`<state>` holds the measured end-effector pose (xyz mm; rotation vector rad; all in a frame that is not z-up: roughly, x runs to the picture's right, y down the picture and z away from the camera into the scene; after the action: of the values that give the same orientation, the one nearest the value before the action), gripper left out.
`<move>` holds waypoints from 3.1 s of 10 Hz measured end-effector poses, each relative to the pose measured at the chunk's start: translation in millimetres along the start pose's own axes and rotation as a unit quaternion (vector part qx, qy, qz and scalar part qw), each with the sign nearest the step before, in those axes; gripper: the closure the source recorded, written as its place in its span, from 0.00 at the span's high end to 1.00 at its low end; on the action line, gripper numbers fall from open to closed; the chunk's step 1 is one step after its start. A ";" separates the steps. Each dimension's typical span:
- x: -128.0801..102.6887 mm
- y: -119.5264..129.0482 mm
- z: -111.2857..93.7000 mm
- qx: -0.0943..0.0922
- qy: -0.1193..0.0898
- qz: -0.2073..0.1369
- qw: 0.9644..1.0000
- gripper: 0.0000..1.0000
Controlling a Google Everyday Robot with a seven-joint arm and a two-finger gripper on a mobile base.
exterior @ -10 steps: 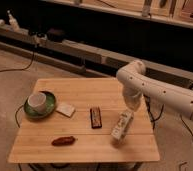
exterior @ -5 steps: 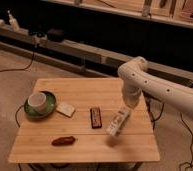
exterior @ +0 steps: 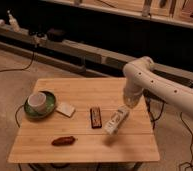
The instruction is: Stand the bottle upright
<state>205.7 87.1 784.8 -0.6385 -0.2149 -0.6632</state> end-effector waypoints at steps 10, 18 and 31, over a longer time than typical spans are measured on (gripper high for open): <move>-44.4 -38.4 -77.3 0.203 0.089 -0.235 0.946 0.25; -77.5 -2.8 -106.9 0.343 -0.082 -0.210 0.912 0.02; -45.9 -6.3 -134.5 0.380 0.129 -0.287 0.870 0.00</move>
<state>164.5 23.9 664.1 0.3030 -0.3945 -1.1386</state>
